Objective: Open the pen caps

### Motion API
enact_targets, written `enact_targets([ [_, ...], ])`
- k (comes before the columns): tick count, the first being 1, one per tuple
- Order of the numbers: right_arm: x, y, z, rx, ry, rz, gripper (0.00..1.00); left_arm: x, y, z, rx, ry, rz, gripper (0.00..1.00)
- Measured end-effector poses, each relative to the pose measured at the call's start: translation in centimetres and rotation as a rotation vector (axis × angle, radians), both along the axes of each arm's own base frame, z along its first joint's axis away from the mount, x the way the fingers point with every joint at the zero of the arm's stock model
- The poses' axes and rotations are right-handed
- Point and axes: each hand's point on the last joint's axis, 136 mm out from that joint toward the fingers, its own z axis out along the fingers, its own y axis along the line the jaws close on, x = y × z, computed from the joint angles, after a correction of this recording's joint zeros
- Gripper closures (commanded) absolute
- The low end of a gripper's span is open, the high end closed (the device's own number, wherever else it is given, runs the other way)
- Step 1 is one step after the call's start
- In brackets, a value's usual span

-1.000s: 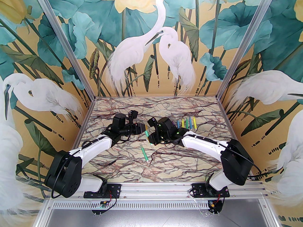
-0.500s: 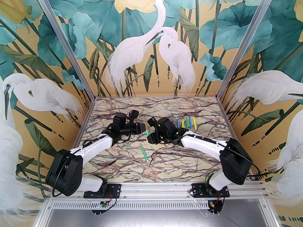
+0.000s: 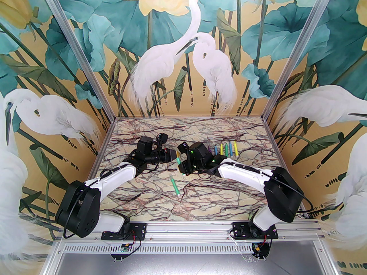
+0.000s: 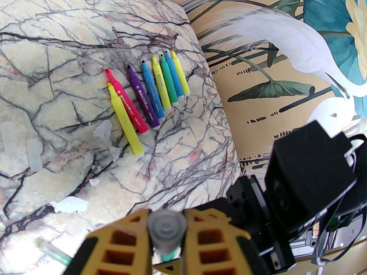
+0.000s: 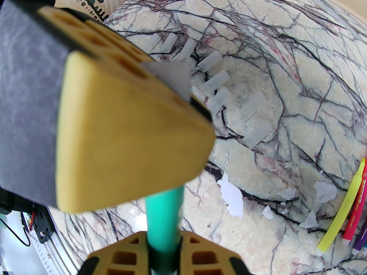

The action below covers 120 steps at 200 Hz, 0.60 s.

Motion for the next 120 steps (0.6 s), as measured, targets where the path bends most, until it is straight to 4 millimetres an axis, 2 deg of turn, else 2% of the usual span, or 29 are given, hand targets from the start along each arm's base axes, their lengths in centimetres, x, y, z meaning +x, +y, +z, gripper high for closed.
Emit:
enact_targets([
  [29, -0.2, -0.1, -0.1, 0.006, -0.006, 0.001, 1.0, 0.0, 0.0, -0.1, 0.005, 0.012, 0.008, 1.0],
  [120, -1.3, -2.0, 0.1, 0.065, -0.078, -0.011, 1.0, -0.3, -0.9, -0.4, 0.06, 0.143, 0.007, 1.0],
])
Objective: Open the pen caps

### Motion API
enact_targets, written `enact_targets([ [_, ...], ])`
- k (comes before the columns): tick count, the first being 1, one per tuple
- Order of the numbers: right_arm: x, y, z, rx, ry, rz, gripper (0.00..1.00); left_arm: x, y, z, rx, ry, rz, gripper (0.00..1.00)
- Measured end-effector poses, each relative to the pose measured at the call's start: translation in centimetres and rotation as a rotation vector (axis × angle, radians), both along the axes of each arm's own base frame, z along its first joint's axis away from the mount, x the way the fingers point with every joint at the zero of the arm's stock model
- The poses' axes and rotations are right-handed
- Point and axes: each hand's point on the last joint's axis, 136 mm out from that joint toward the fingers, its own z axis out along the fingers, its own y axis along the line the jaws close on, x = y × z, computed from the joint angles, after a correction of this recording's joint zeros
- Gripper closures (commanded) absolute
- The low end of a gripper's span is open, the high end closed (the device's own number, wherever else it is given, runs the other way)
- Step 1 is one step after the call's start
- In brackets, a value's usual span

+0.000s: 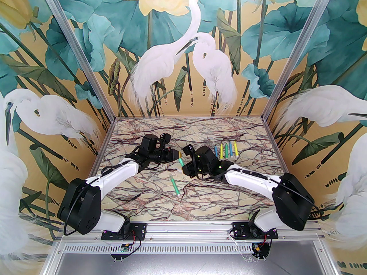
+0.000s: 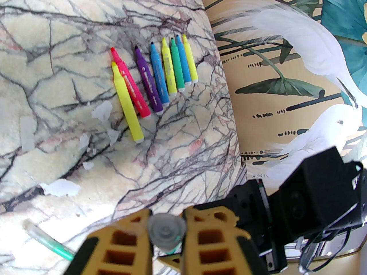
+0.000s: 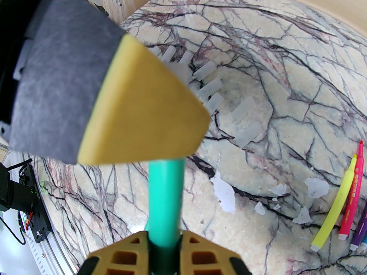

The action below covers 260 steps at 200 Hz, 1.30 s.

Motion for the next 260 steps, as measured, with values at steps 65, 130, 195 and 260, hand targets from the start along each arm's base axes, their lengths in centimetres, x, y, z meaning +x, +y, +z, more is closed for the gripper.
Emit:
enact_targets([
  [65, 0.0, -0.7, 1.0, 0.02, -0.067, -0.003, 1.0, 0.2, -0.3, 0.8, -0.005, 0.06, 0.01, 1.0],
  [130, 0.0, -1.2, 0.2, 0.018, -0.09, -0.01, 1.0, 0.2, -0.3, -0.3, 0.01, 0.135, 0.023, 1.0],
  [195, 0.4, -2.0, 1.1, 0.043, -0.123, -0.032, 1.0, 0.8, -0.8, 0.2, 0.002, 0.151, 0.019, 1.0],
  [260, 0.6, -2.5, 1.3, 0.053, -0.077, -0.014, 0.8, 0.7, -1.5, 0.3, -0.039, 0.137, -0.053, 1.0],
])
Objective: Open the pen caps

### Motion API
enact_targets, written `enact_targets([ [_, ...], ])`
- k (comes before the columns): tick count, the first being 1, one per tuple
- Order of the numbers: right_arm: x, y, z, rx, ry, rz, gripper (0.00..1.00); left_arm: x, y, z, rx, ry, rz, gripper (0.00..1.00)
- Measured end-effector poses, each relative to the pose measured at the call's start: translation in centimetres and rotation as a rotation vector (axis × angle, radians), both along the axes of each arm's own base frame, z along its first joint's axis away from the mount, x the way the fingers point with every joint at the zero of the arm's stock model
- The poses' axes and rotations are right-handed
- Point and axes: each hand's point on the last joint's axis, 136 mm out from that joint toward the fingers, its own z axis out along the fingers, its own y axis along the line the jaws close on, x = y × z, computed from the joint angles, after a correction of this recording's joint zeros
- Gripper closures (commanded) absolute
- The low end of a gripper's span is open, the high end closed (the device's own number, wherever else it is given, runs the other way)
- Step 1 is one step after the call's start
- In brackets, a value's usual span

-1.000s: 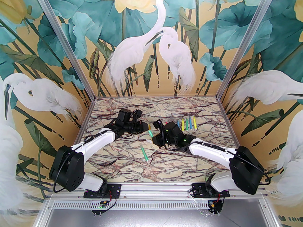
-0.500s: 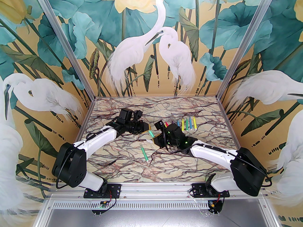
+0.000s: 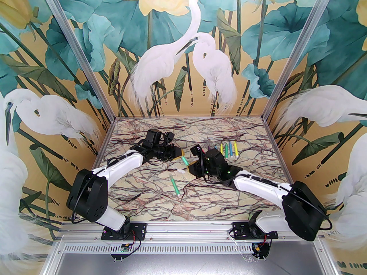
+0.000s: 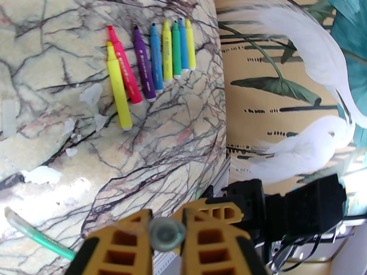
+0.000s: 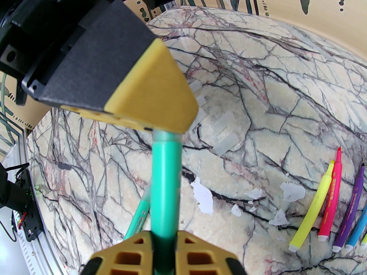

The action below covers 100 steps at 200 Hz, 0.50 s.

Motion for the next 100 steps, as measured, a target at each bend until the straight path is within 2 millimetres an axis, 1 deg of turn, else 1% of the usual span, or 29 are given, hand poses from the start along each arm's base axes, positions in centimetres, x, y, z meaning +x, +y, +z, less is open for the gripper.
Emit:
enact_targets([
  [30, 0.2, 0.5, 0.4, -0.009, 0.04, 0.027, 0.75, 0.2, -0.1, 0.7, -0.023, -0.056, -0.035, 1.0],
  [74, -0.4, 1.1, -0.9, -0.041, 0.13, 0.068, 0.7, 0.7, 0.6, 1.8, -0.027, -0.131, -0.042, 1.0],
  [100, -0.7, 1.4, -0.9, -0.033, 0.144, 0.086, 0.68, 0.4, 0.4, 2.4, -0.041, -0.158, -0.063, 1.0],
])
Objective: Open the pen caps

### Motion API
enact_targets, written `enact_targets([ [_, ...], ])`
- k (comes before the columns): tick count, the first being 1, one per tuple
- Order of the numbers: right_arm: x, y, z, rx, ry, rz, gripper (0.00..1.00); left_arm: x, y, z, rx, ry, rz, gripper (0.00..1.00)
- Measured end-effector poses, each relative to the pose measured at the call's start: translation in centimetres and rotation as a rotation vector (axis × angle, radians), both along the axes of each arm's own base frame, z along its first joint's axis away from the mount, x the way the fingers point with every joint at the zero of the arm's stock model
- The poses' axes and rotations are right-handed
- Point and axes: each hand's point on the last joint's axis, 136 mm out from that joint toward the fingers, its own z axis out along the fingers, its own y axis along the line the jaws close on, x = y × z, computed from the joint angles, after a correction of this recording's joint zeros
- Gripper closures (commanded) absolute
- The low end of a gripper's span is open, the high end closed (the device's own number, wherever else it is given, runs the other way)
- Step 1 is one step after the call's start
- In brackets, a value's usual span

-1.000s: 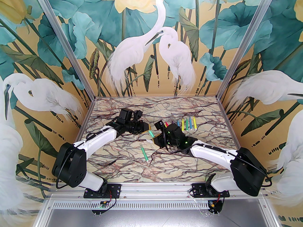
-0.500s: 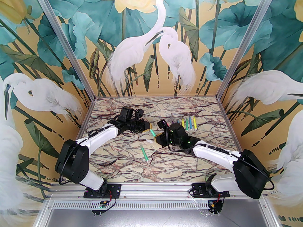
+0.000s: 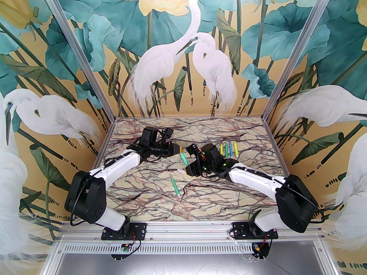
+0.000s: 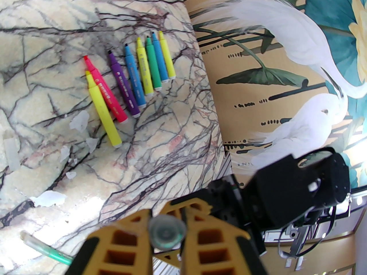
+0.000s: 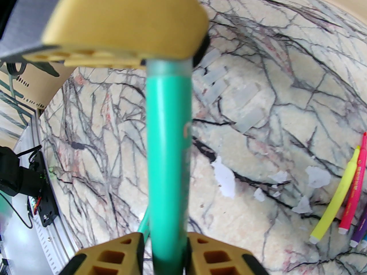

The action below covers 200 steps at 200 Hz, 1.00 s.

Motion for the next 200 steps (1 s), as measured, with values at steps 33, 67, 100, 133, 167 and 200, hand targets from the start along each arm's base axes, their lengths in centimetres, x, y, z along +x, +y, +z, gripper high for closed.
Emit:
enact_targets([
  [33, 0.4, 0.4, 1.2, 0.024, -0.014, 0.004, 0.69, -0.3, -0.2, 0.3, -0.014, -0.007, -0.024, 1.0],
  [67, 0.8, 0.7, 1.5, 0.033, -0.014, 0.006, 0.75, -0.4, -0.3, 0.4, -0.017, -0.019, -0.038, 1.0],
  [100, 0.9, 0.6, 1.2, 0.028, 0.0, 0.001, 0.83, -0.4, -0.3, 0.3, -0.016, -0.018, -0.037, 1.0],
  [133, 0.9, 0.6, 1.2, 0.03, 0.001, 0.001, 0.95, -0.4, -0.3, 0.3, -0.016, -0.018, -0.036, 1.0],
  [167, 0.5, 0.3, 0.9, 0.037, -0.012, 0.002, 1.0, -0.4, -0.1, 0.2, -0.014, 0.006, -0.025, 1.0],
  [200, -0.2, -0.8, 1.3, 0.058, -0.066, -0.01, 1.0, -1.0, -0.3, 0.2, -0.042, 0.076, -0.026, 1.0],
])
